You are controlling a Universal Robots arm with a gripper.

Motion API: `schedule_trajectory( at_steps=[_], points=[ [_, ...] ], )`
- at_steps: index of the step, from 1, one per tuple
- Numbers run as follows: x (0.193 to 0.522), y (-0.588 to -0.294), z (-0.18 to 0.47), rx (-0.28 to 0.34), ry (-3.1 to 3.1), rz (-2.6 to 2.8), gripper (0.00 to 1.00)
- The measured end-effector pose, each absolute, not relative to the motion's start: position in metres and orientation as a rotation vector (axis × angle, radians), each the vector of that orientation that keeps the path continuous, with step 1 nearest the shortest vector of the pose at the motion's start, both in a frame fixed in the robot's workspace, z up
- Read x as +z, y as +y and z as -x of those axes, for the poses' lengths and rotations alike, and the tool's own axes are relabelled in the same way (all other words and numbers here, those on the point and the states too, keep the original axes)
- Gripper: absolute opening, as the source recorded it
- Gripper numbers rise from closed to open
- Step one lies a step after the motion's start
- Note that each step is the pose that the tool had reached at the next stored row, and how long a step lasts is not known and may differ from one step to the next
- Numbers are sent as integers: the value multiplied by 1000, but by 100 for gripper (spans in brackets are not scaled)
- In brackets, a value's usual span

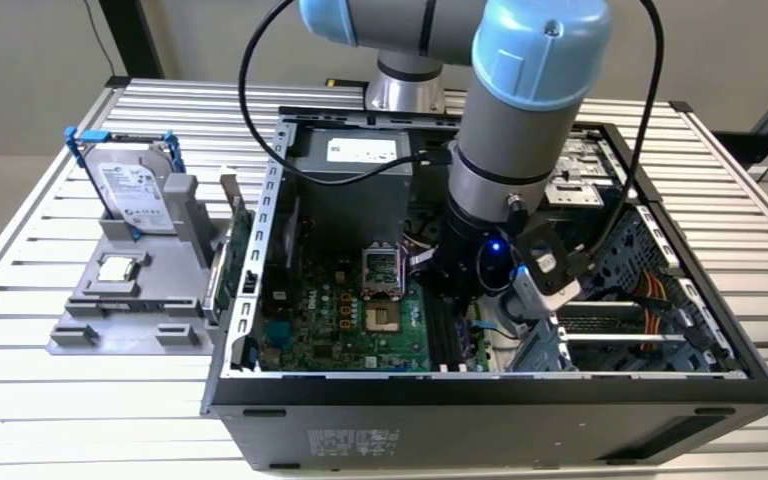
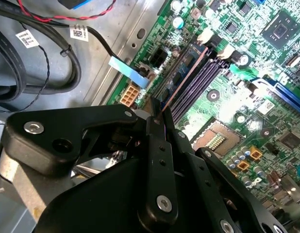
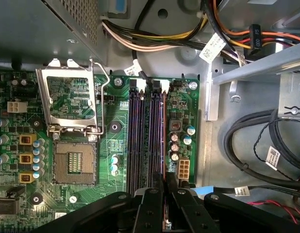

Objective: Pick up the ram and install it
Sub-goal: 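Insert the ram into the slot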

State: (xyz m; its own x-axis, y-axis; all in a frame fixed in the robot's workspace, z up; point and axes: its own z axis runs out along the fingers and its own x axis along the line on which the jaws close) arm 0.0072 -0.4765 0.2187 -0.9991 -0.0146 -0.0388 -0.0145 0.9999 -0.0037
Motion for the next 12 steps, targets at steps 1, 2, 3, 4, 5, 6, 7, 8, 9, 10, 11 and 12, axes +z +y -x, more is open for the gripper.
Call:
schedule_trajectory(
  at_steps=[1,2,3,4,5,6,7,8,9,10,11,12],
  points=[
    [219,-476,-7,-5,3103,18,0],
    [219,-476,-7,-5,3103,14,0],
    [219,-476,-7,-5,3103,10,0],
    [219,-476,-7,-6,3103,7,0],
    [219,-476,-6,-5,3103,4,0],
    [219,-476,-6,-5,3103,1,0],
    [219,-476,-6,-5,3103,-3,0],
    [219,-476,-6,-4,3103,-6,0],
    [219,-476,-6,-2,3103,-10,0],
    [219,-476,-6,-1,3103,-12,0],
    [219,-476,-6,0,3103,-14,0],
    [219,-476,-6,1,3103,-16,0]
  ],
)
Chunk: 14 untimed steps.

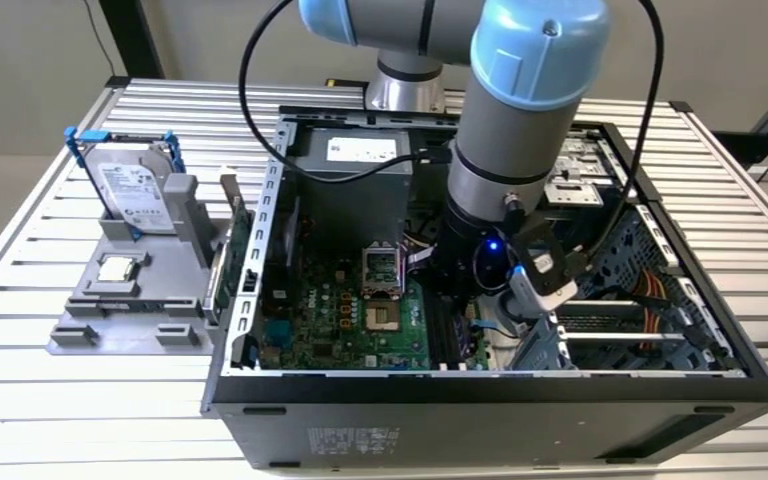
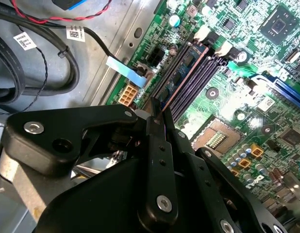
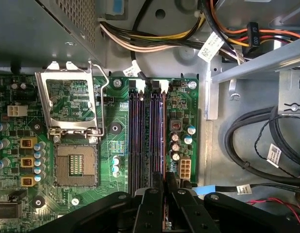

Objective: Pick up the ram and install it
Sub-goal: 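Insert the ram into the slot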

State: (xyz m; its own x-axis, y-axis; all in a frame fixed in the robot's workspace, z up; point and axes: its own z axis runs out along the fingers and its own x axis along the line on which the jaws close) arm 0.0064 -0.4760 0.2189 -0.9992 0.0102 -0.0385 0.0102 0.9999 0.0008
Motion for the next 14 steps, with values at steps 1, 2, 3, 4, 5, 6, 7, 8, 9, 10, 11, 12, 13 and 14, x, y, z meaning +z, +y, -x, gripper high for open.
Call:
schedule_trajectory(
  at_steps=[1,2,3,4,5,6,7,8,9,10,11,12,13,14],
  points=[
    [219,-476,-6,2,3103,-17,0],
    [219,-476,-6,4,3103,-18,0],
    [220,-476,-7,5,3104,-18,0],
    [220,-476,-7,7,3104,-18,0],
    [221,-477,-7,10,3105,-19,0],
    [221,-477,-7,12,3106,-20,0],
    [221,-477,-7,16,3106,-20,0],
    [221,-478,-7,23,3106,-21,0],
    [221,-478,-7,31,3107,-22,0],
    [221,-479,-7,37,3107,-22,0],
    [221,-479,-7,42,3107,-23,0],
    [221,-480,-7,47,3107,-23,0],
    [221,-481,-8,50,3107,-24,0],
    [221,-481,-8,51,3107,-24,0]
  ],
)
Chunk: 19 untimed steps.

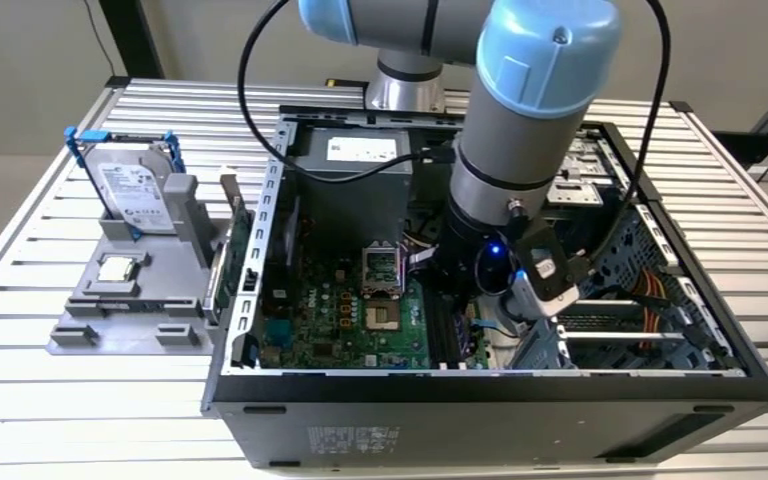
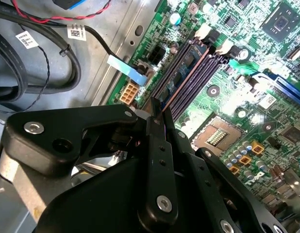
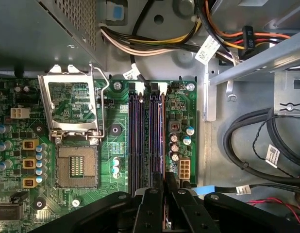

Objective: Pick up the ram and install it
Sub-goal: 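Insert the ram into the slot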

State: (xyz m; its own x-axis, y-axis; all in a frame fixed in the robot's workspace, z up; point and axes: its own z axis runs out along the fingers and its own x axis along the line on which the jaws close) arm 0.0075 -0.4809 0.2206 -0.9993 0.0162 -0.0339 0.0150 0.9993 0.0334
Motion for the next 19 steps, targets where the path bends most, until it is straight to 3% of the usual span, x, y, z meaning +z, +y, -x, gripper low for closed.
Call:
schedule_trajectory(
  at_steps=[19],
  points=[
    [216,-484,-8,96,3106,-35,0]
  ],
)
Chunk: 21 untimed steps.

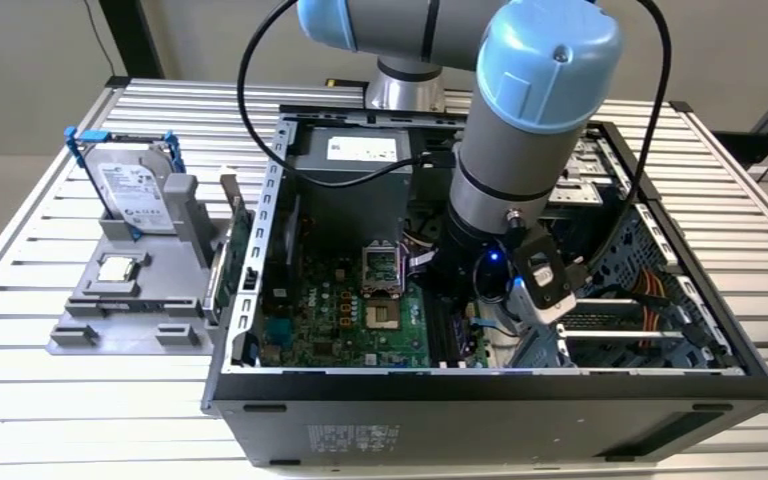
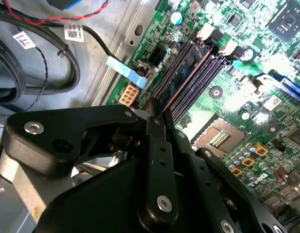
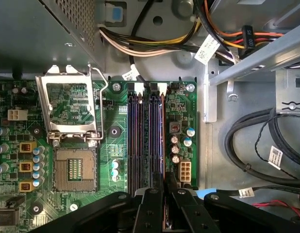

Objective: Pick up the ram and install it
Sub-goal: 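Insert the ram into the slot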

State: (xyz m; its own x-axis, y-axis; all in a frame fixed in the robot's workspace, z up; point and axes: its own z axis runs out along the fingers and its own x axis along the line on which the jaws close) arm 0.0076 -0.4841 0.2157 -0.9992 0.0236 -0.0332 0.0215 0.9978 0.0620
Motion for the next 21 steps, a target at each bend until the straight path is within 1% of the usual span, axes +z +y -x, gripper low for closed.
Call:
schedule_trajectory(
  at_steps=[15,21],
  points=[
    [217,-484,-8,104,3107,-35,0],
    [223,-484,-8,124,3112,-36,0]
  ],
)
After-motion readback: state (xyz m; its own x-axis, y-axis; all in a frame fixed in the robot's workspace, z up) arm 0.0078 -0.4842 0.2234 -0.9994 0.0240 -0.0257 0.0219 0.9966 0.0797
